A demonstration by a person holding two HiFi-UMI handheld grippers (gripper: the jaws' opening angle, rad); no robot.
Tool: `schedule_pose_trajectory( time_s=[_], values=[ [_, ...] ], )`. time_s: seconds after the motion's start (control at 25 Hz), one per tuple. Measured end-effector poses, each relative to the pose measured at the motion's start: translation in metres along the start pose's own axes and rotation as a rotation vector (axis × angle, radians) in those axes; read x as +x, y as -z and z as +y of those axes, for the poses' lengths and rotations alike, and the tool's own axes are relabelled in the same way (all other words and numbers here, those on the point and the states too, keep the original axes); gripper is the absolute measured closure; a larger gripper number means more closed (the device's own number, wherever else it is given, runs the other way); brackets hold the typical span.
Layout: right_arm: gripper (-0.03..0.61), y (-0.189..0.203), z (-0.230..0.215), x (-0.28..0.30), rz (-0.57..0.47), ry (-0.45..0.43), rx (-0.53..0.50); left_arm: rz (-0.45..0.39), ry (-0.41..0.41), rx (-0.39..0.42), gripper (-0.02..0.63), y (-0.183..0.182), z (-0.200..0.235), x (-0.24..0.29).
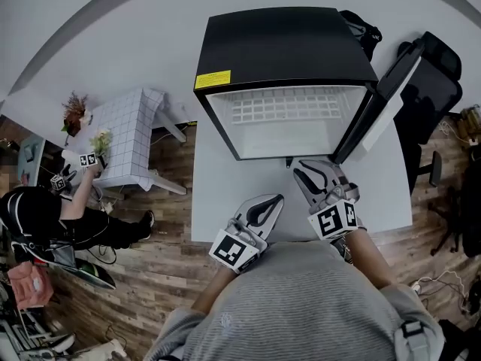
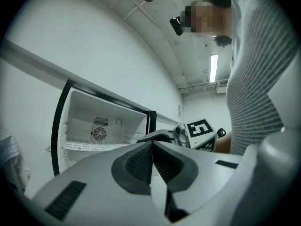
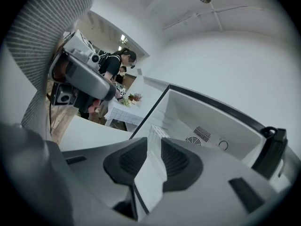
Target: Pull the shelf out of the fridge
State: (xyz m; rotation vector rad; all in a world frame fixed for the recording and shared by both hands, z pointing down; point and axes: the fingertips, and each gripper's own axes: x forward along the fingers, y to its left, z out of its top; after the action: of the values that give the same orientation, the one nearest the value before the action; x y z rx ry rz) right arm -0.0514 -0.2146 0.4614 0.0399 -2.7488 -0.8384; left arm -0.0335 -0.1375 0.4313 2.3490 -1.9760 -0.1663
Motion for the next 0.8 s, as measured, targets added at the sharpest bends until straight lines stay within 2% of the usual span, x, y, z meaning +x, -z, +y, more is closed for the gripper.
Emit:
schedule_pose_trajectory(
  time_s=[0.24,0.36,0.52,0.8],
  values=[
    [0.492,0.017,-0.003,0.032,0.081,0.019,-0.196,-0.006,-0.02,-0.004,0.603,0.0,0.01,-0.011],
    [0.492,0.027,-0.009,0.052,0.144,0.047,-0.347,-0.044,-0.018,0.006,0.603,-0.013,0.014,-0.011],
    [0.492,0.037,-0.017,0.073,0.237,0.093,-0.566,-0.047,-0.013,0.007,0.603,-0.012,0.016,-0.013],
    [0.492,0.059,-0.019,0.104,0.269,0.114,-0.71,-0.033,-0.009,0.012,0.603,-0.01,0.021,-0.016]
  ],
)
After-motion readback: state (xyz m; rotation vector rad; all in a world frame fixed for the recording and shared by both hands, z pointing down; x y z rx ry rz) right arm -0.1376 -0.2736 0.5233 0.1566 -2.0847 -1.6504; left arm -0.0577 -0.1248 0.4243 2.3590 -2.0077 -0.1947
